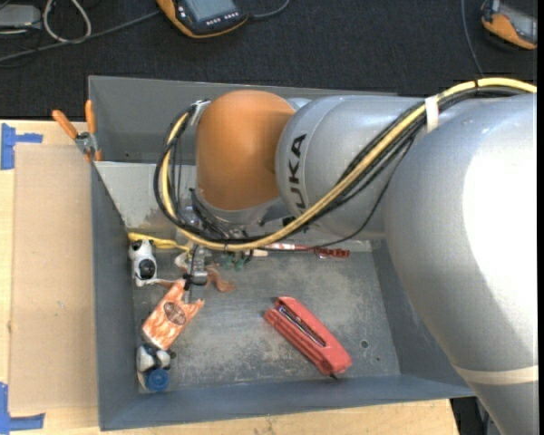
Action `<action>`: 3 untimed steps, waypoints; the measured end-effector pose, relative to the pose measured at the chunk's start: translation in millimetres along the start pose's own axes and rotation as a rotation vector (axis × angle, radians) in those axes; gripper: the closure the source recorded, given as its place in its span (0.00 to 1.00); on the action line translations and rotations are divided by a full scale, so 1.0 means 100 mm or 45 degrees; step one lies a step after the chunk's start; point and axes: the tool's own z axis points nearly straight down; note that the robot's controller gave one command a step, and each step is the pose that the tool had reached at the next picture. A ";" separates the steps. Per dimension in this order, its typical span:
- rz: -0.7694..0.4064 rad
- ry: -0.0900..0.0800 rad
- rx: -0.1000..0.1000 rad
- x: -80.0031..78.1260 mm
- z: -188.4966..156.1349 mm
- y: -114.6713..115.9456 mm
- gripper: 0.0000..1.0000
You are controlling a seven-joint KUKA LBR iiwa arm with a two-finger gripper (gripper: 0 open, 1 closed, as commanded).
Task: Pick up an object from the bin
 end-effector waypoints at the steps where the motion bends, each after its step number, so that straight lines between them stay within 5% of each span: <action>1: 0.005 -0.009 -0.002 -0.02 -0.05 -0.01 0.00; 2: -0.030 -0.008 -0.003 0.10 0.39 -0.13 0.00; 3: 0.293 -0.018 -0.008 0.19 0.44 -0.38 1.00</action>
Offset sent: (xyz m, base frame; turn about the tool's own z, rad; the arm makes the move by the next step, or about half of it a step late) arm -0.0111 -0.0139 -0.0389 -0.0237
